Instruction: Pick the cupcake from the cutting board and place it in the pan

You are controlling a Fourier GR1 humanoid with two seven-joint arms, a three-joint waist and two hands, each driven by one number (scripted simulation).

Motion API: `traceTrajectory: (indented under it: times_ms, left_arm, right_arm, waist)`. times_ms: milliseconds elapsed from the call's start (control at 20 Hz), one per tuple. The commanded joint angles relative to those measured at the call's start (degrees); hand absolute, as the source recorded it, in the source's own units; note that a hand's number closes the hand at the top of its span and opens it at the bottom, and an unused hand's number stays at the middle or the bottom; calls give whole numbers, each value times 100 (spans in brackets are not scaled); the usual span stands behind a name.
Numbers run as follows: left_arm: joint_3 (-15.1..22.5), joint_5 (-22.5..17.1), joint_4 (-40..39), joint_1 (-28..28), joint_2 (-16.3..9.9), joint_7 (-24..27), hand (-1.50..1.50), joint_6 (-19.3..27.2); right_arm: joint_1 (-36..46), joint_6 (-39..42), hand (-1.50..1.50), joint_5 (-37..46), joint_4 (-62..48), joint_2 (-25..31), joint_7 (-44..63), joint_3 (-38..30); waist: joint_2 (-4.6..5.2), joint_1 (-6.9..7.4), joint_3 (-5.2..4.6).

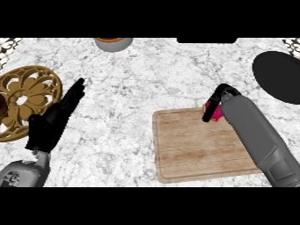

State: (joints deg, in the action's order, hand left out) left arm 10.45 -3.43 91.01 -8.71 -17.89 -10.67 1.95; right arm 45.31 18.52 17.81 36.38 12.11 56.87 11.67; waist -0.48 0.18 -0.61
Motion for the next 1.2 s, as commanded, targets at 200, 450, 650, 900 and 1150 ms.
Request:
traceTrajectory:
  times_ms: [200,450,650,900,1150]
  left_arm:
    - [-26,301,187,390,167,114,0,-16]
    - [-163,229,103,143,181,11,0,-212]
    - [-384,27,47,212,-5,-158,0,-246]
    - [-341,158,-69,433,129,90,0,-89]
    - [-443,183,41,455,38,109,0,-98]
  right_arm:
    - [-5,247,150,199,335,18,451,-107]
    - [-92,-358,150,693,1071,-27,624,103]
    - [-678,-710,150,1435,2487,480,-1483,1078]
    - [-778,-1751,150,2256,4044,954,-2343,1559]
    - [-1973,-2764,150,2701,5669,1563,-2459,1444]
  waist:
    - [39,14,61]
    - [31,-20,59]
    - [-72,-264,63]
    - [-144,-448,60]
    - [-73,-396,65]
